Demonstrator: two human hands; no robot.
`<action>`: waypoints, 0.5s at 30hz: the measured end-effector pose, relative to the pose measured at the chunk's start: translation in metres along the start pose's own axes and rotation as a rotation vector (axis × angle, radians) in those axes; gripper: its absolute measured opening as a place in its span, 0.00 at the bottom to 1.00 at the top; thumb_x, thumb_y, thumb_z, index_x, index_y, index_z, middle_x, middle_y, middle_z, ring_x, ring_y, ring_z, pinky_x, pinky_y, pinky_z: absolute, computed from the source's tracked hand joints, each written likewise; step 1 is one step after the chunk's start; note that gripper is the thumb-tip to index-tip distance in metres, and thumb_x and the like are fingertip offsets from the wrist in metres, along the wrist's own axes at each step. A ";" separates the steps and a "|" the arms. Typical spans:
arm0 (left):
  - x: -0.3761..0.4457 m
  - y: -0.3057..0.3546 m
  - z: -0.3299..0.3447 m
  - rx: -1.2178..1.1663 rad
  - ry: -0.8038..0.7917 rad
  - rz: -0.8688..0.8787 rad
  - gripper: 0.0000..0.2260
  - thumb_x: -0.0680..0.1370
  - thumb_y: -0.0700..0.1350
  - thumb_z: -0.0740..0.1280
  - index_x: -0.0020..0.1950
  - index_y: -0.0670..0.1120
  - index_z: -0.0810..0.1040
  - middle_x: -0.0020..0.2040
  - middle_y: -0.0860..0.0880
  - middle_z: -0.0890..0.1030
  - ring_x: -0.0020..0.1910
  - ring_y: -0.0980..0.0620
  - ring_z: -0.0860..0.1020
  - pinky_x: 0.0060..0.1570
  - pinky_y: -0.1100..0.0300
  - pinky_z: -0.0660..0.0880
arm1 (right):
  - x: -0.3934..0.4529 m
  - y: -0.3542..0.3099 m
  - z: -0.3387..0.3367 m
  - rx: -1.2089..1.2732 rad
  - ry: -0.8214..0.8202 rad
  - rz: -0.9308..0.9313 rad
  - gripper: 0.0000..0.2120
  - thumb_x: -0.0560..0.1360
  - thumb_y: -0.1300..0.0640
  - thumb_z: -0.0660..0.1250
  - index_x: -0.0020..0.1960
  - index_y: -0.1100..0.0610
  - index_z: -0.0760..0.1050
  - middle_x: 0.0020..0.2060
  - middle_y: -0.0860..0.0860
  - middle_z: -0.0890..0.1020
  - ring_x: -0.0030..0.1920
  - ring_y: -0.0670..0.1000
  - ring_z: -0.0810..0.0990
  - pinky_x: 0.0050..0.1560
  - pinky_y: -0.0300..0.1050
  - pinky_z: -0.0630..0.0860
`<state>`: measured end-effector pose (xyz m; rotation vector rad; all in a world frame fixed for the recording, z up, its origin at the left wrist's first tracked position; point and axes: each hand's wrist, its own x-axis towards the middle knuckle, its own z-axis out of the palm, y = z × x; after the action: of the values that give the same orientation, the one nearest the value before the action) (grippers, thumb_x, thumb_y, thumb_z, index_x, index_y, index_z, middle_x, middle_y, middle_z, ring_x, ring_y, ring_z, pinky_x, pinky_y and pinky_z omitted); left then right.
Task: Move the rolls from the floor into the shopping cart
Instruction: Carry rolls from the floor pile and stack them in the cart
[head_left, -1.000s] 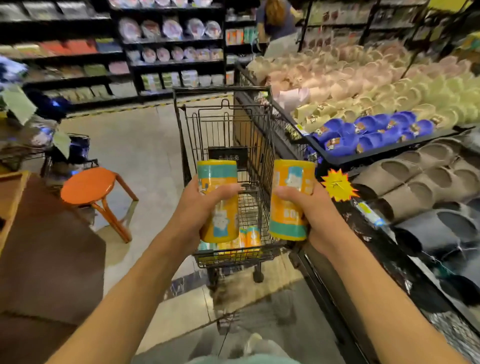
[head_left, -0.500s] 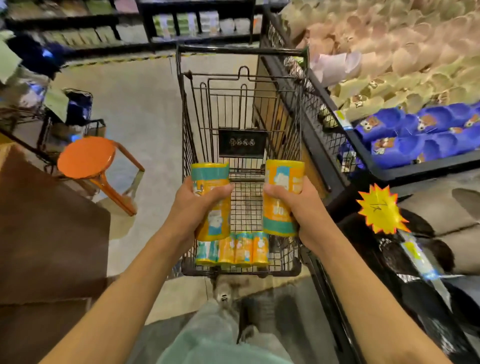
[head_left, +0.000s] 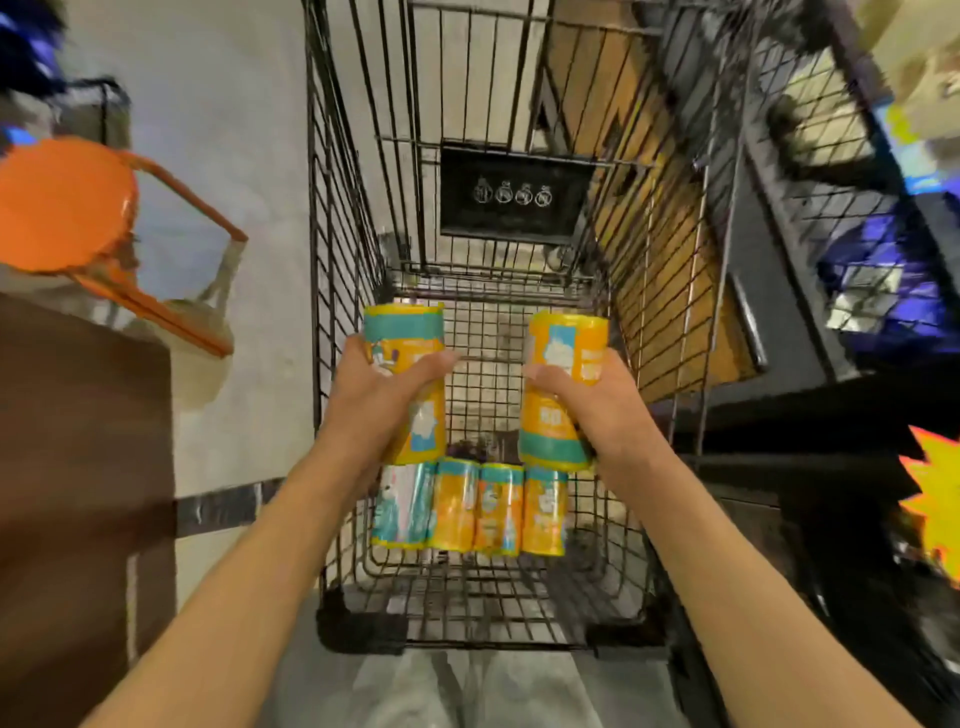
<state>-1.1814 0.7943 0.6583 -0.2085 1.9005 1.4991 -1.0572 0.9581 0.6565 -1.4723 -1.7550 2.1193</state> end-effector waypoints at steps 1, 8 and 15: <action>0.018 -0.011 0.003 0.026 0.022 -0.008 0.25 0.70 0.45 0.80 0.62 0.47 0.73 0.48 0.47 0.84 0.42 0.52 0.84 0.38 0.53 0.83 | 0.019 0.011 0.006 -0.010 -0.001 0.025 0.23 0.71 0.54 0.79 0.61 0.57 0.75 0.48 0.54 0.86 0.46 0.54 0.86 0.43 0.50 0.83; 0.119 -0.093 0.018 0.213 0.126 -0.048 0.24 0.67 0.51 0.81 0.57 0.50 0.74 0.47 0.50 0.83 0.45 0.50 0.84 0.44 0.52 0.83 | 0.120 0.095 0.050 -0.047 -0.022 0.181 0.22 0.67 0.53 0.82 0.56 0.56 0.77 0.43 0.50 0.87 0.41 0.47 0.86 0.43 0.47 0.85; 0.159 -0.158 0.022 0.411 0.139 -0.116 0.44 0.63 0.57 0.79 0.73 0.50 0.62 0.57 0.49 0.81 0.55 0.47 0.81 0.58 0.50 0.78 | 0.170 0.160 0.080 -0.139 -0.062 0.298 0.30 0.60 0.44 0.79 0.58 0.53 0.77 0.51 0.51 0.85 0.50 0.52 0.85 0.54 0.53 0.83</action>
<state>-1.2083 0.8094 0.4347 -0.2325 2.2185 1.0120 -1.1207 0.9315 0.4196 -1.8270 -1.8392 2.2369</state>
